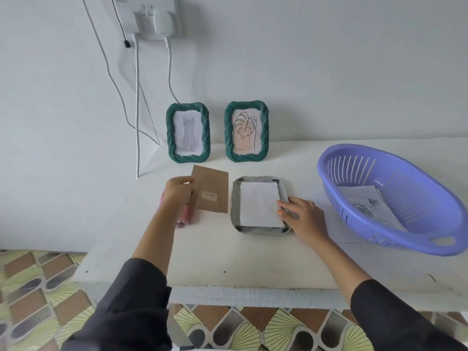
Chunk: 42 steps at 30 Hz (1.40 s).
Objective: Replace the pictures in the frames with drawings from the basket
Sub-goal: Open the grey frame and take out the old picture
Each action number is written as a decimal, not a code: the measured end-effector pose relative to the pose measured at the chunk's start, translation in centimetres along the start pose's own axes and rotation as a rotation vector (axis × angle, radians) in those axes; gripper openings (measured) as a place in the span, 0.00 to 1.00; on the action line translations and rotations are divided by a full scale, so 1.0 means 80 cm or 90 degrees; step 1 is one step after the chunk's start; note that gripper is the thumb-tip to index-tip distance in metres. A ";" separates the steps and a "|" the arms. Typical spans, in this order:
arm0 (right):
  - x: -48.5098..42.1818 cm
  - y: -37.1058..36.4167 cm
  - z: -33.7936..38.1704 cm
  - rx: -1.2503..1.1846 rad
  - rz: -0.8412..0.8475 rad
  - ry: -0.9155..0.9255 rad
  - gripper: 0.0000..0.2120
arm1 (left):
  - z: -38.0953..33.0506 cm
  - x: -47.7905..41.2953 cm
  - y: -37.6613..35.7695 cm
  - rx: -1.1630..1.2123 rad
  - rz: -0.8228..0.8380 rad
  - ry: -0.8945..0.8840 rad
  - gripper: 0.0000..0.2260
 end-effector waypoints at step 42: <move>0.005 0.004 0.010 0.004 -0.016 0.007 0.14 | -0.004 0.077 -0.095 -0.341 0.095 -0.241 0.11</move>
Point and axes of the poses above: each hand's wrist, its own x-axis away from the middle knuckle, its own y-axis out of the back of the hand, z = x × y, the point moved 1 cm from there along -x, towards the middle knuckle, and after that the axes turned 4 degrees about -z, right-handed, at the moved point
